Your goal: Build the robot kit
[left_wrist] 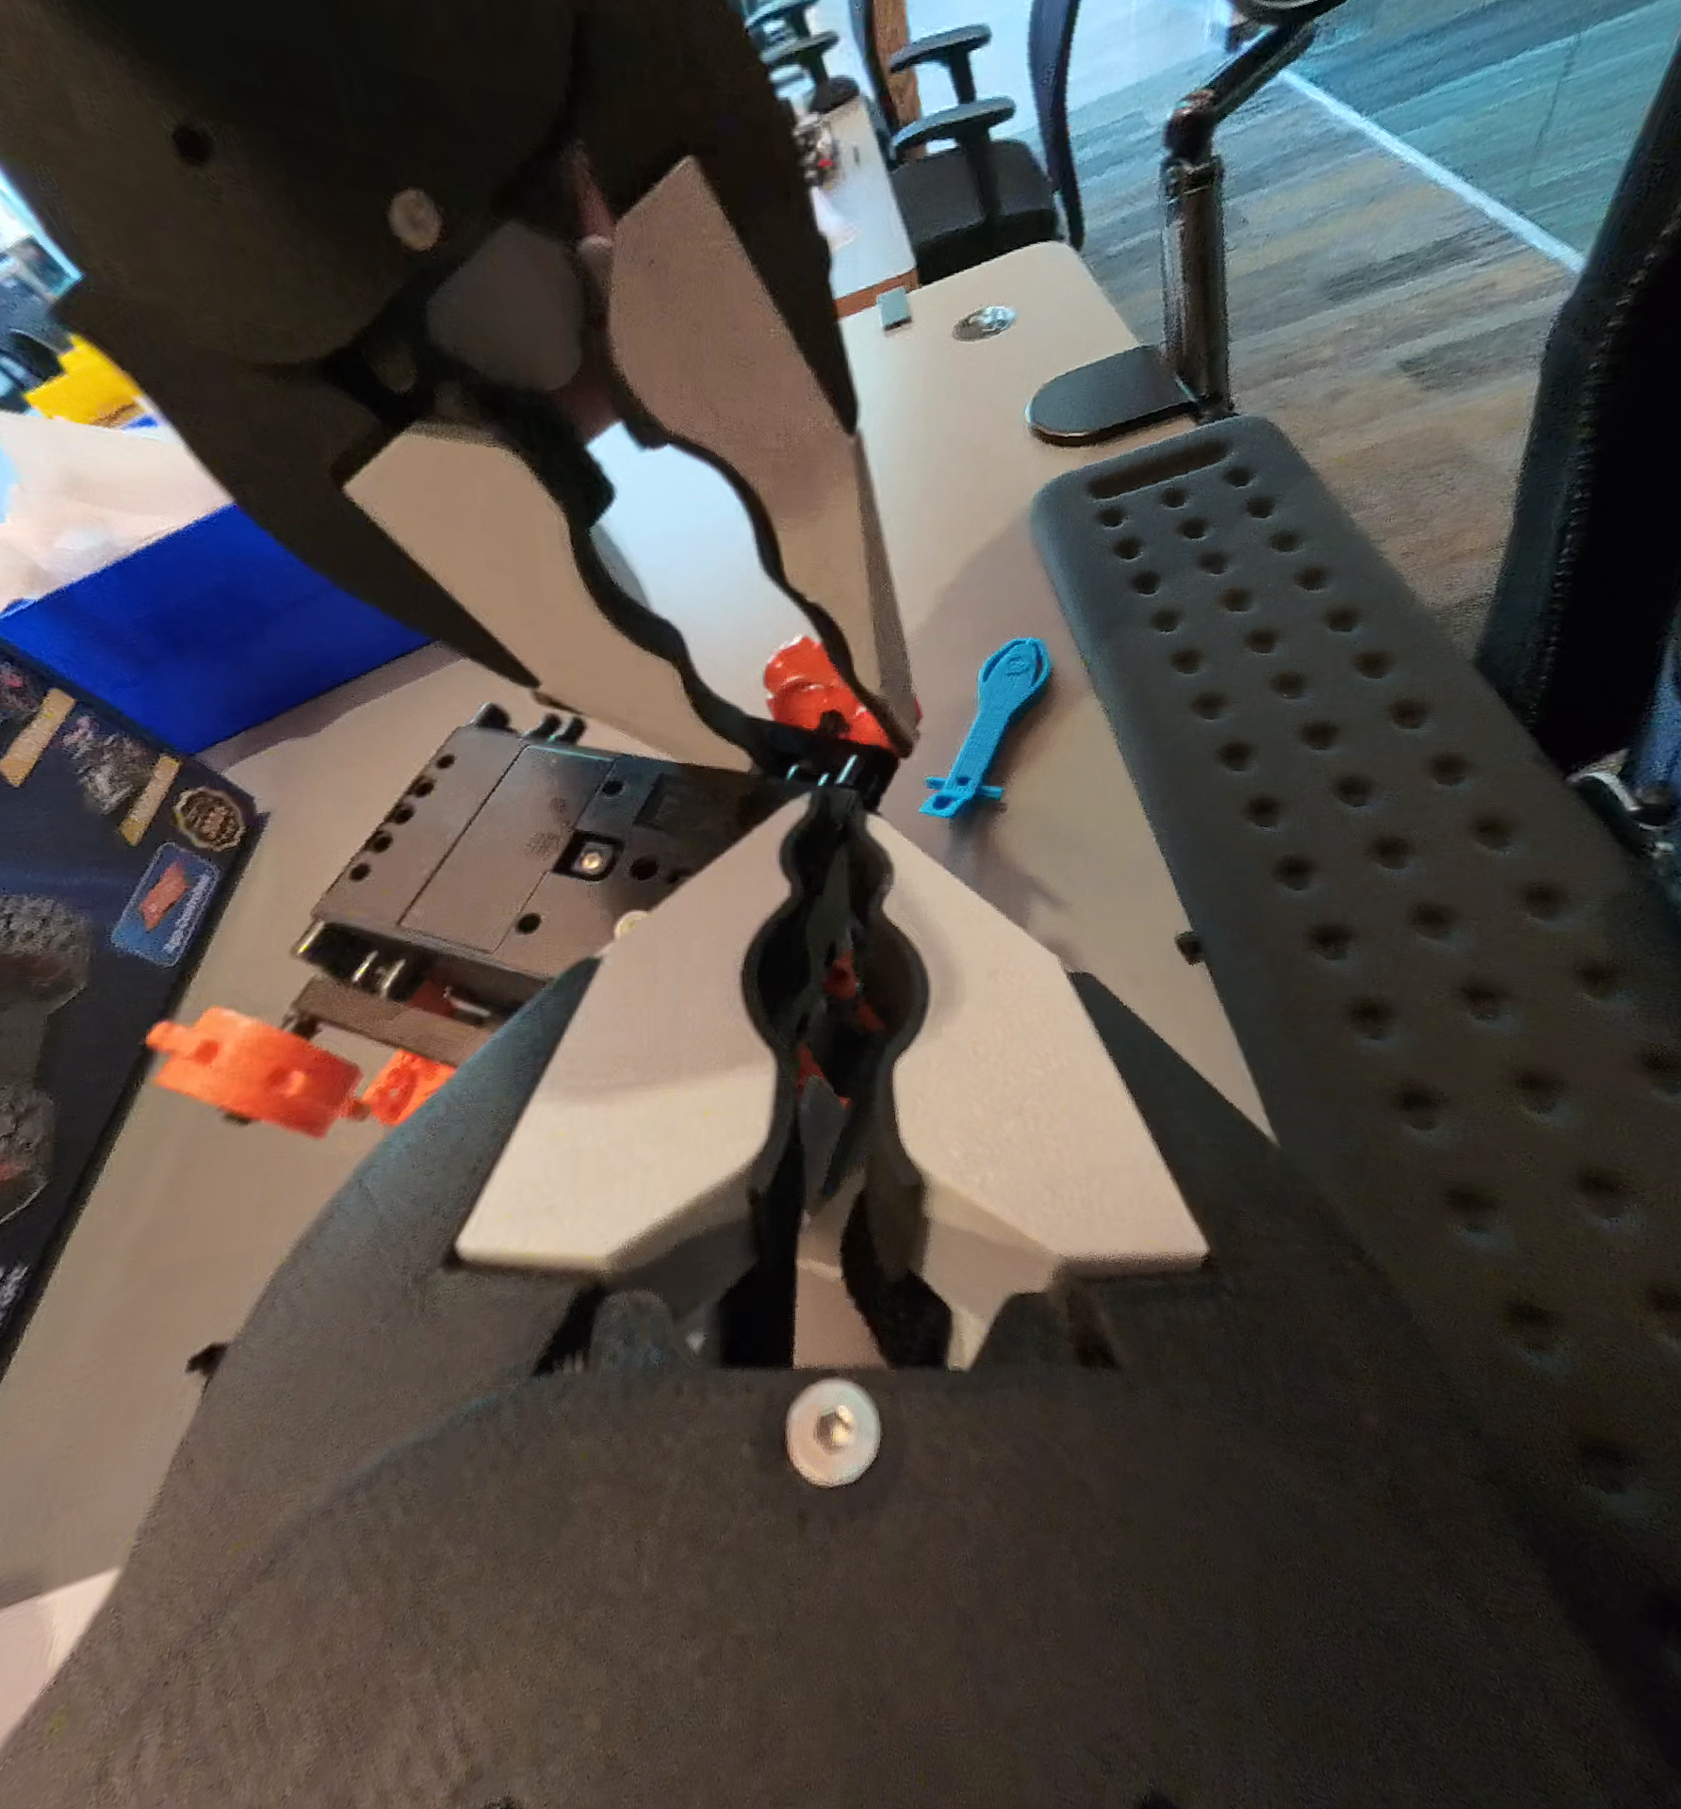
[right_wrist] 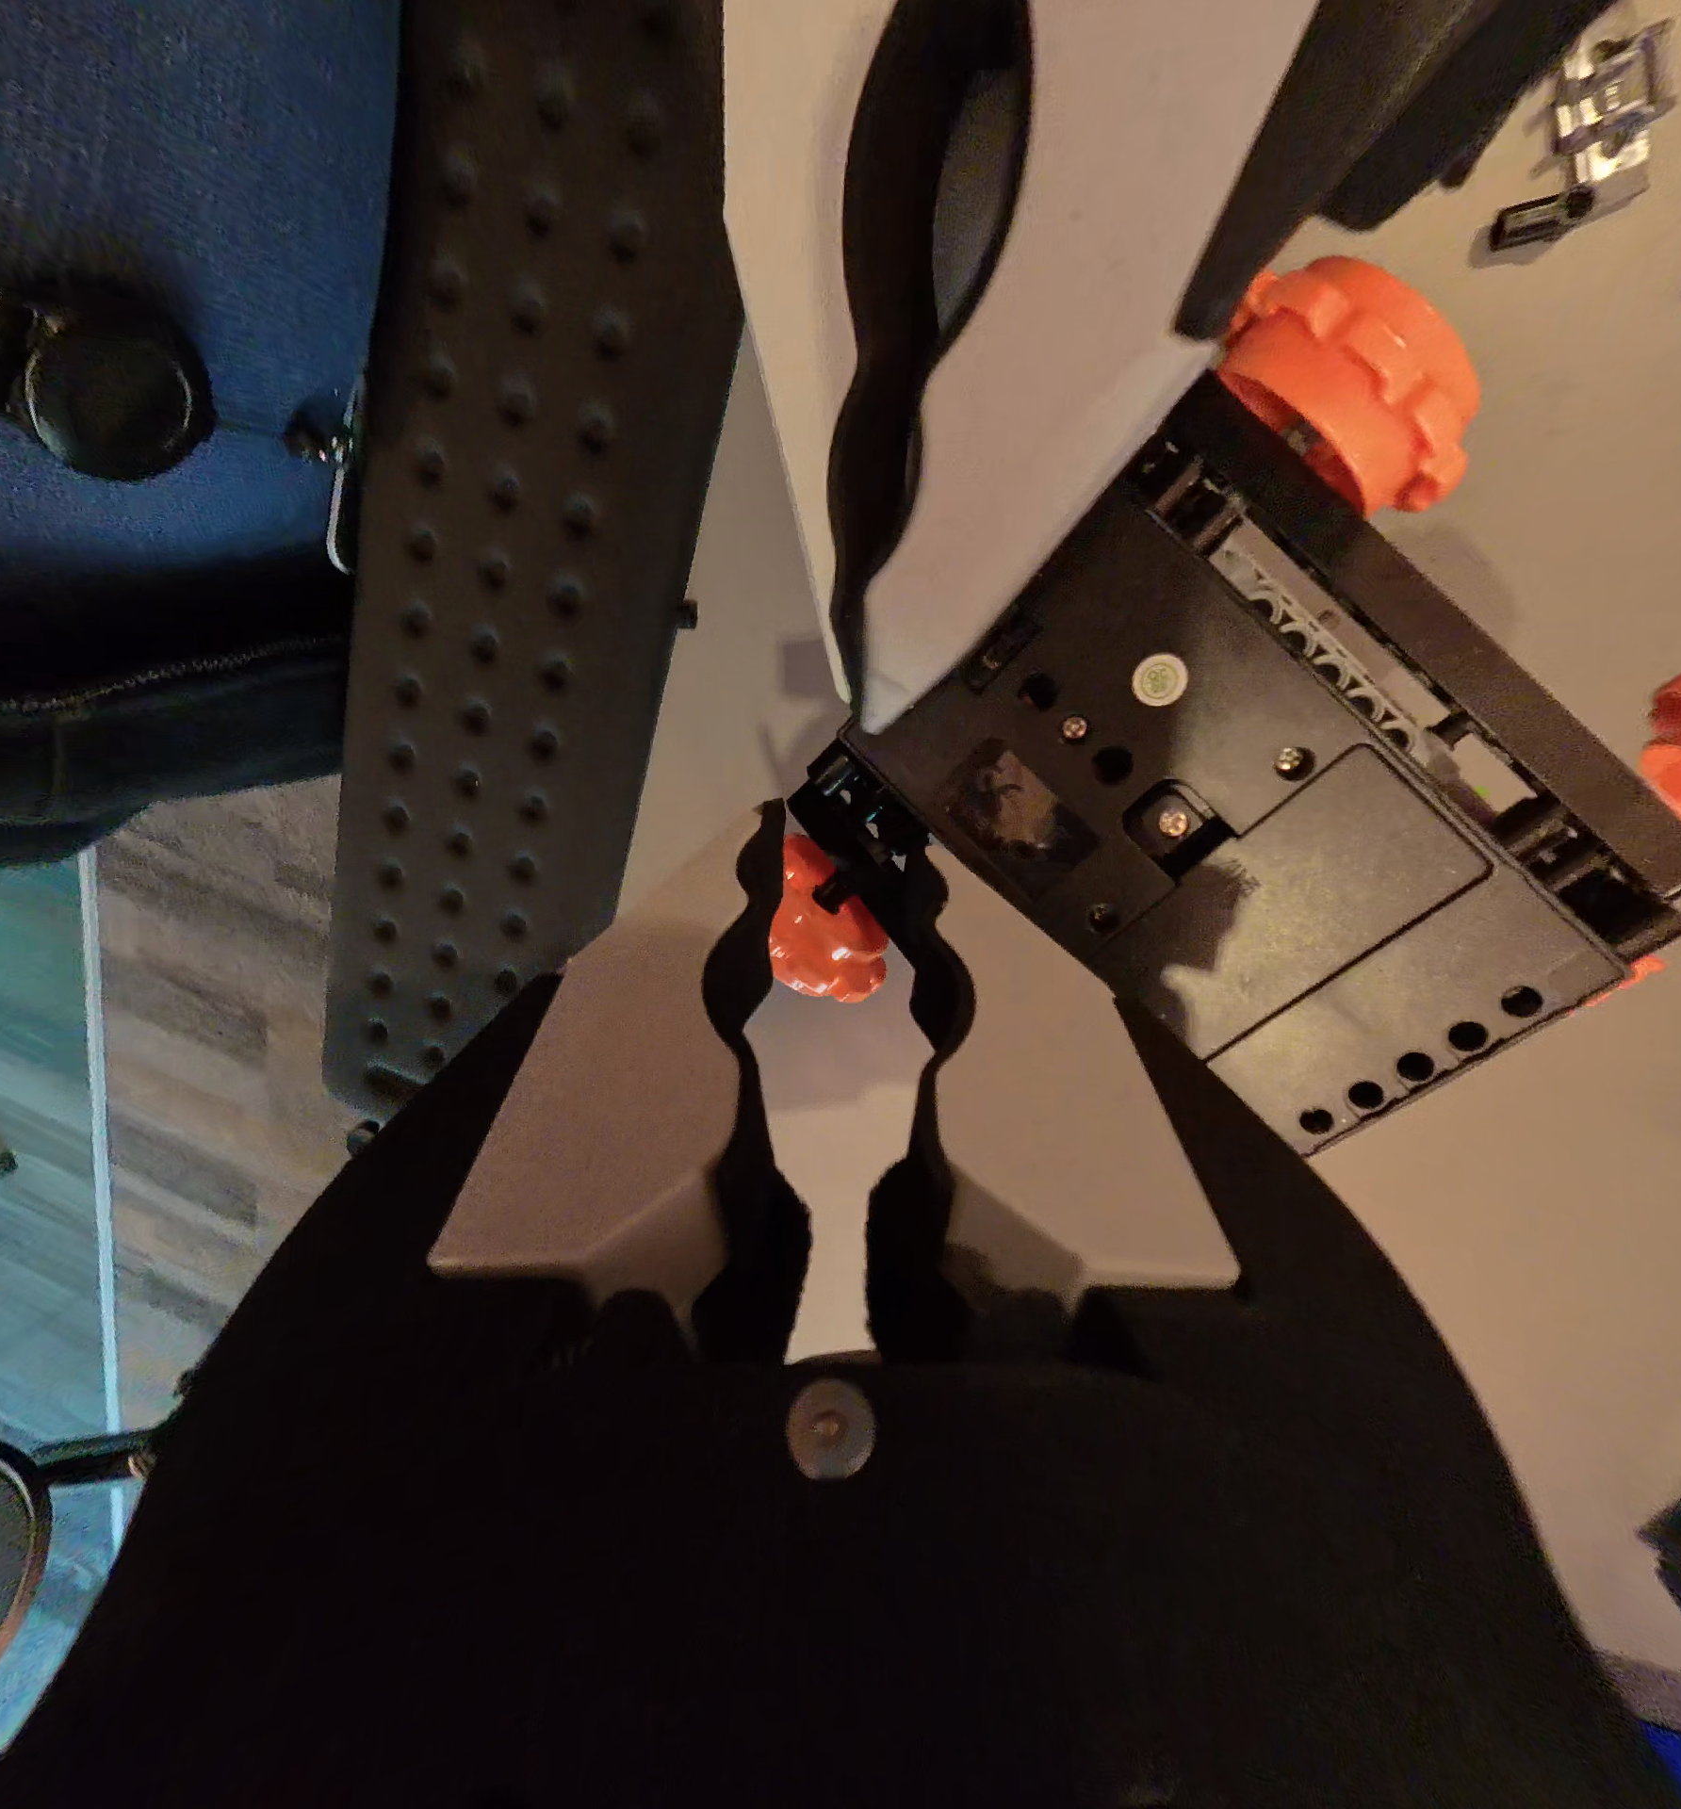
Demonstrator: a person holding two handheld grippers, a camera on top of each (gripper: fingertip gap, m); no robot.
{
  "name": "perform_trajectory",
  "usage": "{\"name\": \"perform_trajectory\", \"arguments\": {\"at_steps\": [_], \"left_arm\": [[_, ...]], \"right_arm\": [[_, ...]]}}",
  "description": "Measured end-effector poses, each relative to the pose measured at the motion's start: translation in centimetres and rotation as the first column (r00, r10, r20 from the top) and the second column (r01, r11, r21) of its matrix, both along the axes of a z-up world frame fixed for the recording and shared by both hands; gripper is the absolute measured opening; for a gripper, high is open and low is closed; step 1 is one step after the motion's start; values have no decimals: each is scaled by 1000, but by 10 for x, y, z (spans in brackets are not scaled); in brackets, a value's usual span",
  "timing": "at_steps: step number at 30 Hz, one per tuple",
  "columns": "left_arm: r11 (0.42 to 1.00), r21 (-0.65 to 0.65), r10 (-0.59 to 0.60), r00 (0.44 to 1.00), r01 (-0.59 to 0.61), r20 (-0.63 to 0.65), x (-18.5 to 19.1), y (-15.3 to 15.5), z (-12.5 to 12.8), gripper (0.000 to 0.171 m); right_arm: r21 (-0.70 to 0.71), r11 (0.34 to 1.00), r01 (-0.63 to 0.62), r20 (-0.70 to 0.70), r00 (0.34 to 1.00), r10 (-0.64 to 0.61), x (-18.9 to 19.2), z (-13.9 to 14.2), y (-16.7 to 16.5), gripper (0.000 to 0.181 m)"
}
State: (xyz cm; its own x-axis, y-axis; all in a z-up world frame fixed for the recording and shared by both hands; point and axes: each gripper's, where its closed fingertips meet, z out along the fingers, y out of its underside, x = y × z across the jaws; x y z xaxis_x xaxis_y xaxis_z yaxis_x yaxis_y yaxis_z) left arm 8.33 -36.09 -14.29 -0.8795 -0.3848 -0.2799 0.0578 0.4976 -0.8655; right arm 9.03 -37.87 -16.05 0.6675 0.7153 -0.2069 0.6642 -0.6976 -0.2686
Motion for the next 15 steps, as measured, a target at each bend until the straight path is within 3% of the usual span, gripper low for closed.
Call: {"name": "perform_trajectory", "arguments": {"at_steps": [5, 8, 14, 15], "left_arm": [[1000, -7, 10, 1000, -10, -19, 2, 1, -1, 1], [997, 45, 55, 998, -55, -10, 3, 4, 1, 1], [969, 35, 245, 970, -245, 2, 13, 22, 4, 25], [957, 56, 282, 959, -283, 25, 15, 26, 3, 40]], "right_arm": [[-1, 1000, -2, 11, 1000, 2, 5, -1, 3, 20], [-10, 998, 70, 3, 998, -70, 7, -1, 8, 22], [43, 972, 233, -73, 971, -229, 5, 1, 24, 23], [47, 961, 273, -105, 958, -267, 4, 2, 28, 23]]}}
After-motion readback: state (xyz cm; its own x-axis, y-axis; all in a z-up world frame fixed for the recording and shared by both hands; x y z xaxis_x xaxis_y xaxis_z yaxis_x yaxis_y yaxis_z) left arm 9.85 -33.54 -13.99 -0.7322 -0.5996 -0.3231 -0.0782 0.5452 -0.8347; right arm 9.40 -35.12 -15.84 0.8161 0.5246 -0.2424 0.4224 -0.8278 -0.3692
